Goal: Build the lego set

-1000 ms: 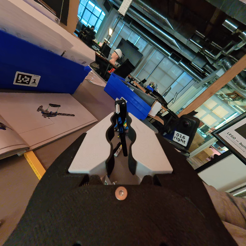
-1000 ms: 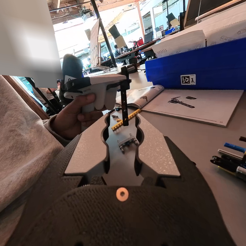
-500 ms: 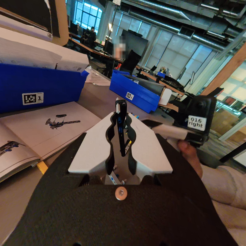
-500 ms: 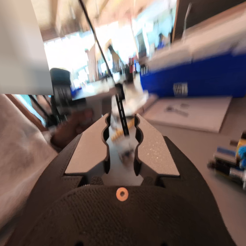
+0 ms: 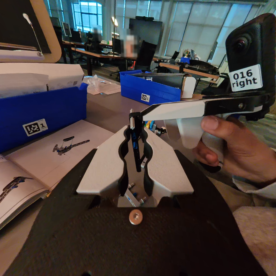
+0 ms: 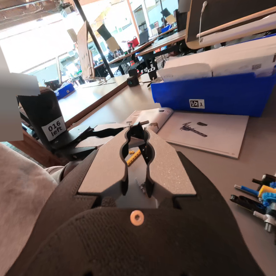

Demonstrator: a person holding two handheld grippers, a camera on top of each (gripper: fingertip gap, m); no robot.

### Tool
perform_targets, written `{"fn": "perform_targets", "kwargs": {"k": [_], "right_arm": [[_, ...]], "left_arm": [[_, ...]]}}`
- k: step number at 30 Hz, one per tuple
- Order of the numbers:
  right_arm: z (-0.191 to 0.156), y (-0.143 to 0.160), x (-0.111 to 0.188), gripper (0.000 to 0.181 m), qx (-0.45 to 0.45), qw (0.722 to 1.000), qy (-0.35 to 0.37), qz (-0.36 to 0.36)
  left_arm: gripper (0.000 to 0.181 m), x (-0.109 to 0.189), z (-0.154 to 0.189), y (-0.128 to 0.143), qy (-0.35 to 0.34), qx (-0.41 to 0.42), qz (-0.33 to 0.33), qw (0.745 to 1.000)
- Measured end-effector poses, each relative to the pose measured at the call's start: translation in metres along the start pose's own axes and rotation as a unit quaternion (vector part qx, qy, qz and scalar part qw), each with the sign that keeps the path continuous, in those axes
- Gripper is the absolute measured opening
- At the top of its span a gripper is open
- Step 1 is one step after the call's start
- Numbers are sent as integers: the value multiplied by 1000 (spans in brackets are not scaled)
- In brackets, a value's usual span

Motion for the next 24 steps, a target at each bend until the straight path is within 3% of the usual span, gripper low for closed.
{"fn": "perform_targets", "kwargs": {"k": [7, 11, 15, 21, 24], "right_arm": [[0, 7, 1, 18, 26, 999, 10, -23], [4, 10, 2, 9, 54, 997, 34, -35], [4, 8, 4, 8, 57, 997, 37, -25], [12, -4, 13, 6, -22, 999, 9, 24], [9, -12, 19, 5, -98, 991, -62, 59]], "left_arm": [[10, -4, 6, 6, 5, -19, -18, 1000], [10, -4, 9, 7, 8, -24, -18, 1000], [13, -3, 10, 3, 26, 11, -1, 1000], [38, -2, 13, -2, 76, 73, 19, 994], [39, 0, 23, -7, 134, 107, 33, 985]]}}
Point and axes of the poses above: each gripper's, where its closed fingertips meet, x back along the fingers, y out of its underside, z = x × y across the jaws, the point moved 2 cm from there along x, back along the fingers, and after that the axes turned 1 degree about -x, right-handed, at the moved point
